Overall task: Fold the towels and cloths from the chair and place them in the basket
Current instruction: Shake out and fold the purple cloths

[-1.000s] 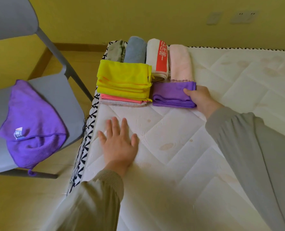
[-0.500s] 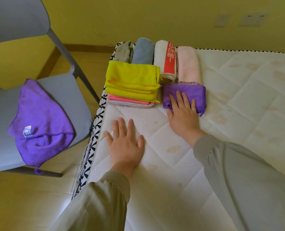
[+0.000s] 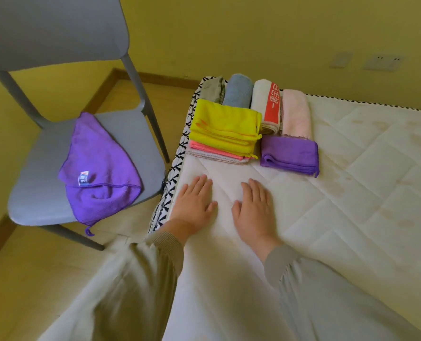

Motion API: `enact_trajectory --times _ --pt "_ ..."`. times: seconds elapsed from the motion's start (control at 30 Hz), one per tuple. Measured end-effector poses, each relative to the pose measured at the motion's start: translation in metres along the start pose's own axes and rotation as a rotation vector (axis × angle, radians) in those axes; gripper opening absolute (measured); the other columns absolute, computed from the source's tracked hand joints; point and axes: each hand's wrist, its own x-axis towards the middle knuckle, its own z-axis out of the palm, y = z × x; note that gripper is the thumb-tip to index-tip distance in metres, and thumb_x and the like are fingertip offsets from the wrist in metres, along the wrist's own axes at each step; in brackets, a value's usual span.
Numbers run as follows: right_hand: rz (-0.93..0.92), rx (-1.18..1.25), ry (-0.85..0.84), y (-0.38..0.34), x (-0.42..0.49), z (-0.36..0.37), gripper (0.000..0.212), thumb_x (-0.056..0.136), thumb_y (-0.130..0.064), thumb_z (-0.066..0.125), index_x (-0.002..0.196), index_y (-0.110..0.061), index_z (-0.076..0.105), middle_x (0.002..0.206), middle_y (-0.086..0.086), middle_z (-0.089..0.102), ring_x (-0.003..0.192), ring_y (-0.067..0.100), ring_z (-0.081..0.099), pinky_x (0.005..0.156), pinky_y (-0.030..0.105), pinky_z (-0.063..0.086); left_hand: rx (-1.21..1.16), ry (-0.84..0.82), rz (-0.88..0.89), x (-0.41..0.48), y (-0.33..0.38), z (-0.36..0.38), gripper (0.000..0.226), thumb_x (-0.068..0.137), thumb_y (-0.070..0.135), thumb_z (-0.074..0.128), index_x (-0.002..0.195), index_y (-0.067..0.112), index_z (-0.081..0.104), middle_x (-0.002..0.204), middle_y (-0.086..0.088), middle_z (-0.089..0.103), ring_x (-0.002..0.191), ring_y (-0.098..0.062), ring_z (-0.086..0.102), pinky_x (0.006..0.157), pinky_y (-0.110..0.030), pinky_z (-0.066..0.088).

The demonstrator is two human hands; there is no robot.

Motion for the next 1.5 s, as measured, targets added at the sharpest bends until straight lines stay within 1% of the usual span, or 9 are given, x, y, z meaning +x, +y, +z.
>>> enact_trajectory --times 0.17,0.3,0.4,0.53,0.73,0.93,1.1,1.33,1.5 --pt "-0.01 0.011 -0.133 -0.085 -0.016 0.006 0.062 0.089 -0.043 0.025 0.137 -0.009 0.045 0.147 0.014 0.04 0.138 0.028 0.034 0.108 0.049 0.029 0.088 0.222 0.035 -0.05 -0.064 -0.022 0.049 0.093 0.023 0.039 0.141 0.012 0.044 0.15 -0.008 0.037 0.141 -0.028 0.03 0.113 -0.052 0.023" --pt "-0.021 0.092 -0.272 -0.142 -0.015 0.017 0.068 0.095 -0.053 0.019 0.152 -0.017 0.01 0.16 0.008 0.001 0.147 0.022 -0.004 0.116 0.052 0.003 0.228 0.18 -0.244 -0.097 -0.124 -0.028 0.07 0.087 0.017 0.048 0.151 0.017 0.021 0.159 -0.01 0.014 0.146 -0.029 0.01 0.115 -0.051 0.011" --pt "-0.04 0.141 -0.317 -0.184 -0.013 0.022 0.069 0.094 -0.055 0.026 0.152 -0.02 0.01 0.16 0.008 -0.001 0.147 0.024 -0.009 0.115 0.054 0.0 0.23 0.106 -0.435 -0.117 -0.161 -0.034 0.078 0.09 0.022 0.047 0.152 0.02 0.0 0.16 -0.006 -0.005 0.147 -0.027 -0.006 0.116 -0.05 0.005" --pt "-0.033 0.103 -0.333 -0.203 -0.017 0.028 0.077 0.087 -0.059 0.035 0.151 -0.02 0.015 0.16 0.003 -0.003 0.146 0.025 -0.013 0.114 0.055 -0.003 0.124 0.133 -0.509 -0.123 -0.186 -0.039 0.073 0.094 0.033 0.046 0.152 0.02 0.003 0.16 -0.002 -0.008 0.147 -0.026 -0.004 0.115 -0.051 0.011" --pt "-0.026 0.064 -0.308 -0.204 -0.015 0.036 0.083 0.084 -0.061 0.036 0.152 -0.02 0.012 0.16 0.0 -0.005 0.146 0.023 -0.015 0.114 0.054 -0.003 0.066 0.25 -0.407 -0.095 -0.207 -0.048 0.058 0.1 0.035 0.034 0.152 0.019 0.013 0.16 0.0 0.005 0.145 -0.028 0.011 0.113 -0.045 0.019" --pt "-0.046 0.03 -0.329 -0.203 -0.014 0.04 0.085 0.083 -0.063 0.037 0.152 -0.021 0.009 0.16 0.001 -0.007 0.145 0.026 -0.016 0.113 0.056 -0.005 0.071 0.286 -0.41 -0.071 -0.208 -0.054 0.05 0.096 0.032 0.045 0.143 0.016 0.036 0.129 -0.006 0.05 0.115 -0.03 0.043 0.082 -0.039 0.043" --pt "-0.048 0.038 -0.343 -0.203 -0.012 0.041 0.089 0.081 -0.065 0.04 0.152 -0.023 0.007 0.16 0.0 -0.008 0.145 0.026 -0.018 0.113 0.056 -0.005 -0.019 0.279 -0.444 -0.067 -0.198 -0.051 0.029 0.092 0.011 0.044 0.117 0.015 0.058 0.112 -0.007 0.052 0.102 -0.03 0.053 0.07 -0.037 0.042" --pt "-0.001 0.129 -0.471 -0.201 -0.005 0.032 0.099 0.076 -0.069 0.046 0.151 -0.023 0.002 0.159 -0.006 -0.009 0.145 0.023 -0.019 0.114 0.056 -0.005 -0.385 0.168 -0.475 -0.084 -0.178 -0.055 0.019 0.088 0.024 0.062 0.071 0.015 0.062 0.071 -0.006 0.06 0.074 -0.028 0.053 0.063 -0.031 0.041" --pt "0.203 0.476 -0.43 -0.208 0.01 0.003 0.092 0.075 -0.048 0.062 0.15 -0.023 0.015 0.15 0.006 0.031 0.14 0.024 0.025 0.112 0.044 0.026 -0.546 0.115 -0.402 -0.104 -0.149 -0.075 0.021 0.091 0.021 0.058 0.073 0.011 0.059 0.057 0.0 0.047 0.055 -0.026 0.047 0.052 -0.029 0.04"
